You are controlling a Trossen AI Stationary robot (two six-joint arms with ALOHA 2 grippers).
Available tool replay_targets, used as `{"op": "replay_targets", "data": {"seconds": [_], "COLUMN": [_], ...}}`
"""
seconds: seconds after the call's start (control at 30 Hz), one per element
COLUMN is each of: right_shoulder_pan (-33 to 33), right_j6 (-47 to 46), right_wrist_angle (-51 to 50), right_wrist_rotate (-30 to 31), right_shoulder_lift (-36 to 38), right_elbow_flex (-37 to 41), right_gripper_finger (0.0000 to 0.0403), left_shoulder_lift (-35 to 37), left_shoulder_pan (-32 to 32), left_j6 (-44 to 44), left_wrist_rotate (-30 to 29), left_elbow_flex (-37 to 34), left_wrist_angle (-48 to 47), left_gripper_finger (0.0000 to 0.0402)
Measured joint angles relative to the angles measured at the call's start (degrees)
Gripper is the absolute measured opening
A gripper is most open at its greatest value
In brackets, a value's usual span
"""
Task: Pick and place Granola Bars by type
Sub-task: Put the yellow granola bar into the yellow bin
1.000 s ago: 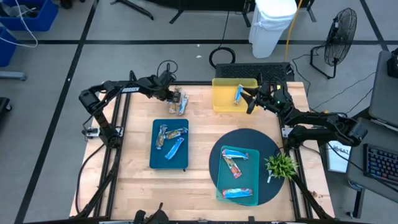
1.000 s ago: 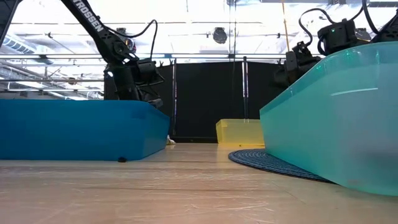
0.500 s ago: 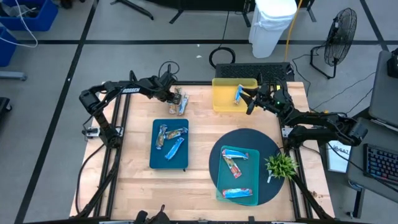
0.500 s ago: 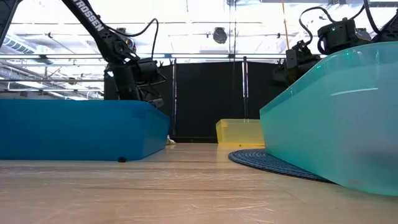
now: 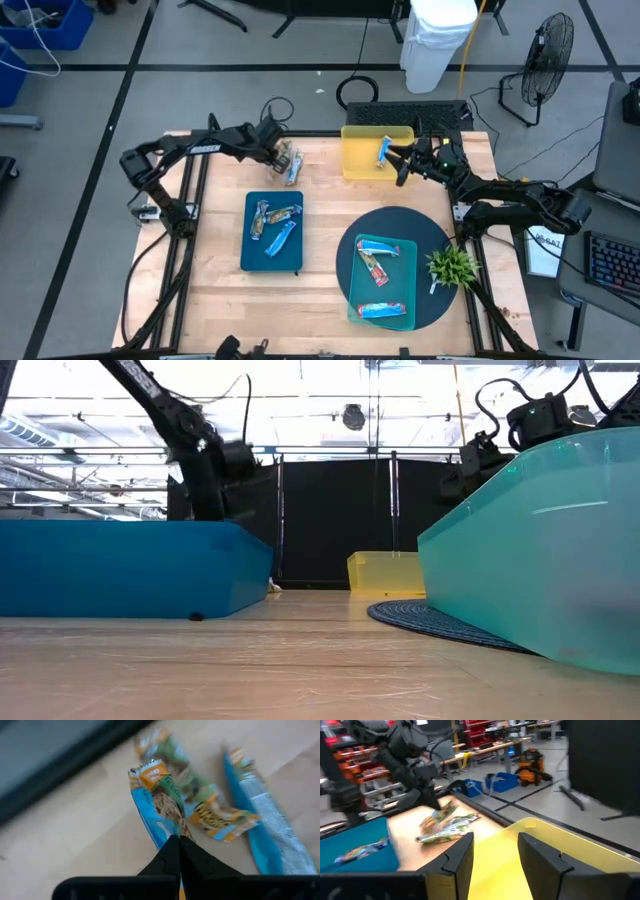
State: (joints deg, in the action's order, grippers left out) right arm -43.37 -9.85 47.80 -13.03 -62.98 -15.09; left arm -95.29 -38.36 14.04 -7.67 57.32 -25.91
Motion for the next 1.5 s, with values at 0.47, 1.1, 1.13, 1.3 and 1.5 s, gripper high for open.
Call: {"op": "replay_targets", "data": {"seconds": [0.47,1.1,1.13,1.3,1.5], "right_shoulder_pan": [6.5,26.3,26.6,26.6,26.6], "right_j6": [0.0,6.3,6.6,6.6,7.9], "right_wrist_angle": [9.4,13.7,13.5,13.0,12.9], "right_wrist_rotate": [-8.3,1.8,2.7,4.5,5.7], "right_shoulder_lift": [0.0,0.0,0.0,0.0,0.0], "right_elbow_flex": [0.0,0.0,0.0,0.0,0.0], "right_gripper_finger": [0.0144,0.0144,0.0144,0.0144,0.0171], "left_shoulder_lift": [15.8,0.6,-0.1,-0.9,-1.0], "left_shoulder_pan": [19.5,30.2,30.4,31.6,32.9], "left_j6": [-20.8,-33.9,-33.8,-33.9,-34.8], "left_wrist_rotate": [-10.4,-3.8,-3.8,-1.8,-0.6], "left_elbow_flex": [0.0,0.0,0.0,0.0,0.0], "left_wrist_angle": [15.4,49.2,50.4,54.1,56.0], "left_gripper_finger": [0.0001,0.0001,0.0001,0.0,0.0001]}}
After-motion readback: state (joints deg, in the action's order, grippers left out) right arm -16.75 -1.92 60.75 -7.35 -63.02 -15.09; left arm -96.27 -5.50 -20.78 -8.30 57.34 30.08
